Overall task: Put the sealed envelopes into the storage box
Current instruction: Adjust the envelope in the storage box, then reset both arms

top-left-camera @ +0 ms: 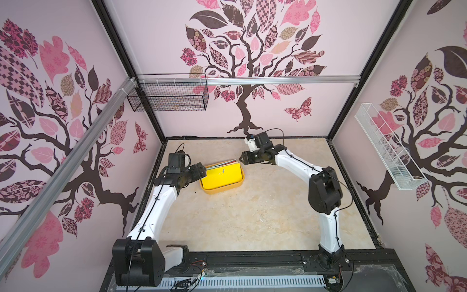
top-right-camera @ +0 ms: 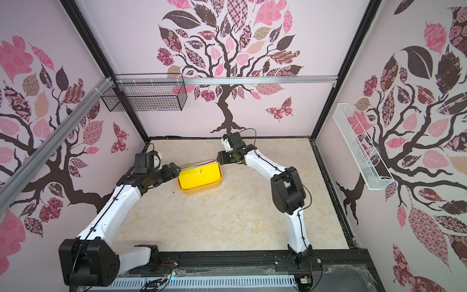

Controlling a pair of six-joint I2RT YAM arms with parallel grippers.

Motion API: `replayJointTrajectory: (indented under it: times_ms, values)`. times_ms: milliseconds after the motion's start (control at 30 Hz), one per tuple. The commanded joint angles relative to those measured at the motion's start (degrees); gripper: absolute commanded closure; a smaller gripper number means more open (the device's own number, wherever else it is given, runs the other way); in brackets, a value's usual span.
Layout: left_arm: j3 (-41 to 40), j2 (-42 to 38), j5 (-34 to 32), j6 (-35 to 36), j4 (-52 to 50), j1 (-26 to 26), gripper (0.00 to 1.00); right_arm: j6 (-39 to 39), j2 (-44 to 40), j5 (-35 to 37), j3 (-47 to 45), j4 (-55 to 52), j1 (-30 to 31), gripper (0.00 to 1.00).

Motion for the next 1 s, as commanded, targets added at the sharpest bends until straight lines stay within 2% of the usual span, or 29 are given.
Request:
replayJointTrajectory:
  times_ms: [0,100,133,167,267,367,467,533,633,733,900,967]
  values:
    - [-3.8,-5.1,-7.8,-2.7,6.0,-0.1,0.02,0.2,-12.9,7.5,-7.6,7.5,-1.2,0.36]
    - [-8.5,-10.1,-14.5,-2.4,12.4,-2.3,0.02,-1.2,-22.5,13.8,-19.9,13.6,-2.3,0.33]
    - [-9.7,-11.5,-18.9,-1.3,14.2,-4.0,0.02,-1.6,-26.0,16.2,-24.6,16.1,-2.9,0.32]
    - [-11.4,-12.5,-23.4,0.8,16.8,-6.4,0.03,-1.9,-29.2,18.6,-29.5,18.9,-3.7,0.32]
    - [-18.4,-14.7,-30.2,7.2,28.4,-10.3,0.02,-3.9,-38.6,26.3,-42.0,25.1,-6.0,0.31]
    - [-24.4,-15.4,-32.6,12.0,36.9,-10.8,0.03,-5.6,-45.7,35.4,-51.9,29.1,-7.6,0.29]
    - [-27.5,-14.4,-36.2,14.1,40.1,-10.9,0.03,-8.1,-50.7,42.5,-60.6,33.9,-9.1,0.27]
    - [-30.0,-12.6,-35.5,17.2,45.0,-10.8,0.03,-6.4,-53.0,43.6,-64.5,34.6,-11.9,0.26]
    - [-31.9,-8.1,-37.7,19.7,49.1,-10.5,0.03,-4.1,-54.6,43.0,-71.1,39.1,-16.4,0.26]
    - [-33.0,-3.9,-36.9,21.4,54.2,-9.3,0.04,-3.8,-52.1,42.4,-76.2,47.4,-19.4,0.26]
    - [-36.1,5.5,-32.4,19.8,67.6,-4.3,0.04,-2.3,-41.4,43.8,-78.8,61.0,-22.9,0.27]
    - [-36.6,9.2,-29.5,22.8,74.5,-4.0,0.05,-2.4,-40.4,40.6,-79.0,64.8,-24.1,0.27]
